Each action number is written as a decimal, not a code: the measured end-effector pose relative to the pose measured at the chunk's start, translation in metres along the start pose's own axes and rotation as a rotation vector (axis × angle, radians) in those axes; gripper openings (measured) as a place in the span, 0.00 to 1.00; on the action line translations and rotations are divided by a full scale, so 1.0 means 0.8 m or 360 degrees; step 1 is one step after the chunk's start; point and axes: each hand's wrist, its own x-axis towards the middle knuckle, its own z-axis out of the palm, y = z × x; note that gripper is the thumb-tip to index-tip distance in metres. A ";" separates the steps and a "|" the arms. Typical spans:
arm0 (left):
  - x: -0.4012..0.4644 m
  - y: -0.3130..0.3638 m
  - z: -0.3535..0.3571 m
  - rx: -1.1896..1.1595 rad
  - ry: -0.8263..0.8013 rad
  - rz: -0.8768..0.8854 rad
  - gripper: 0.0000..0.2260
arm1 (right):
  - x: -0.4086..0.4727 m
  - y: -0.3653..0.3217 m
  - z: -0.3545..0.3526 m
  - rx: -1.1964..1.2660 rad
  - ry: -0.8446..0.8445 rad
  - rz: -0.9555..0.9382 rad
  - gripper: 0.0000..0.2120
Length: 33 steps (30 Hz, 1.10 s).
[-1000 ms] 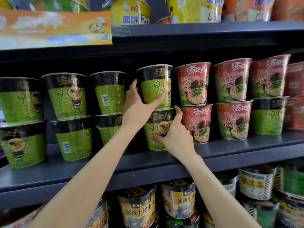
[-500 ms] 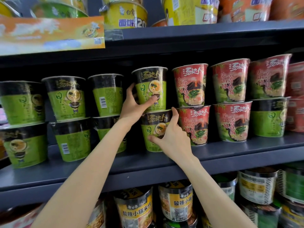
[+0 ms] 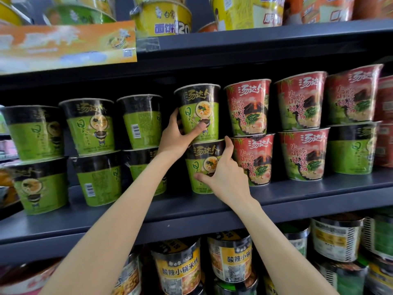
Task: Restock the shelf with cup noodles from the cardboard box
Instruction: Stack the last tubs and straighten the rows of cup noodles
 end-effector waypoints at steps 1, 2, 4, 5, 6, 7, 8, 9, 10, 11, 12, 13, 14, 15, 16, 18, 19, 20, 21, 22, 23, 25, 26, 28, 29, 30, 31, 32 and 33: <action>0.000 0.000 0.000 0.0006 0.0003 -0.0003 0.37 | 0.000 0.000 0.001 -0.0013 -0.0002 0.0000 0.55; 0.001 -0.001 0.001 0.0023 -0.0001 -0.0013 0.37 | 0.000 0.000 0.001 -0.0027 -0.0003 0.0002 0.55; -0.001 -0.001 0.003 0.0087 -0.0010 -0.0036 0.38 | -0.002 -0.001 0.000 -0.0060 0.0012 -0.0005 0.55; -0.005 0.000 0.003 0.0140 -0.0006 -0.0033 0.39 | -0.005 -0.002 -0.002 -0.0091 0.0051 -0.0024 0.54; -0.011 0.001 0.000 0.0211 0.0013 -0.0006 0.39 | -0.008 -0.003 -0.006 -0.0140 0.0122 -0.0060 0.53; -0.022 0.003 -0.004 0.0279 0.0052 0.0059 0.38 | -0.013 -0.004 -0.011 -0.0195 0.0217 -0.0107 0.51; -0.036 0.004 -0.011 0.0356 0.0115 0.0176 0.35 | -0.018 -0.006 -0.015 -0.0239 0.0324 -0.0164 0.48; -0.052 0.007 -0.020 0.0494 0.0216 0.0339 0.31 | -0.024 -0.008 -0.019 -0.0252 0.0430 -0.0238 0.44; -0.068 0.008 -0.031 0.0703 0.0351 0.0516 0.26 | -0.031 -0.011 -0.022 -0.0210 0.0518 -0.0324 0.39; -0.083 0.008 -0.043 0.0896 0.0480 0.0668 0.22 | -0.037 -0.017 -0.024 -0.0110 0.0578 -0.0423 0.34; -0.094 0.003 -0.056 0.1005 0.0574 0.0757 0.19 | -0.042 -0.023 -0.024 0.0017 0.0580 -0.0522 0.29; -0.104 -0.002 -0.068 0.1052 0.0626 0.0767 0.18 | -0.044 -0.032 -0.021 0.0151 0.0516 -0.0604 0.25; -0.110 -0.009 -0.080 0.1043 0.0645 0.0704 0.17 | -0.044 -0.040 -0.016 0.0278 0.0404 -0.0651 0.22; -0.114 -0.016 -0.091 0.1017 0.0640 0.0588 0.17 | -0.042 -0.050 -0.008 0.0381 0.0262 -0.0666 0.21; -0.117 -0.024 -0.100 0.0996 0.0617 0.0450 0.17 | -0.038 -0.059 0.001 0.0444 0.0105 -0.0667 0.21; -0.117 -0.039 -0.114 0.1024 0.0538 0.0244 0.22 | -0.028 -0.075 0.020 0.0458 -0.0157 -0.0659 0.26; -0.117 -0.045 -0.118 0.1089 0.0500 0.0197 0.24 | -0.022 -0.082 0.030 0.0454 -0.0233 -0.0643 0.28; -0.115 -0.049 -0.121 0.1180 0.0465 0.0168 0.26 | -0.017 -0.088 0.038 0.0449 -0.0275 -0.0610 0.32; -0.113 -0.052 -0.123 0.1285 0.0432 0.0142 0.28 | -0.011 -0.094 0.044 0.0432 -0.0295 -0.0561 0.35; -0.110 -0.054 -0.125 0.1383 0.0399 0.0119 0.30 | -0.005 -0.098 0.051 0.0404 -0.0310 -0.0498 0.37; -0.106 -0.055 -0.126 0.1467 0.0363 0.0096 0.31 | 0.001 -0.103 0.055 0.0376 -0.0331 -0.0424 0.40; -0.100 -0.055 -0.128 0.1559 0.0288 0.0041 0.34 | 0.012 -0.113 0.065 0.0350 -0.0425 -0.0269 0.44; -0.097 -0.056 -0.130 0.1546 0.0240 0.0015 0.34 | 0.016 -0.117 0.068 0.0373 -0.0488 -0.0192 0.45; -0.091 -0.058 -0.131 0.1403 0.0130 -0.0056 0.35 | 0.021 -0.122 0.073 0.0471 -0.0617 -0.0038 0.45; -0.089 -0.061 -0.131 0.1287 0.0076 -0.0103 0.35 | 0.021 -0.124 0.074 0.0500 -0.0666 0.0009 0.45; -0.087 -0.064 -0.132 0.1169 0.0032 -0.0135 0.36 | 0.019 -0.127 0.074 0.0506 -0.0676 0.0032 0.44; -0.086 -0.067 -0.134 0.1072 0.0002 -0.0148 0.37 | 0.016 -0.128 0.074 0.0502 -0.0650 0.0039 0.44; -0.085 -0.070 -0.137 0.1005 -0.0016 -0.0150 0.37 | 0.012 -0.128 0.075 0.0497 -0.0593 0.0038 0.43; -0.085 -0.073 -0.140 0.0961 -0.0028 -0.0153 0.38 | 0.007 -0.127 0.075 0.0495 -0.0523 0.0031 0.43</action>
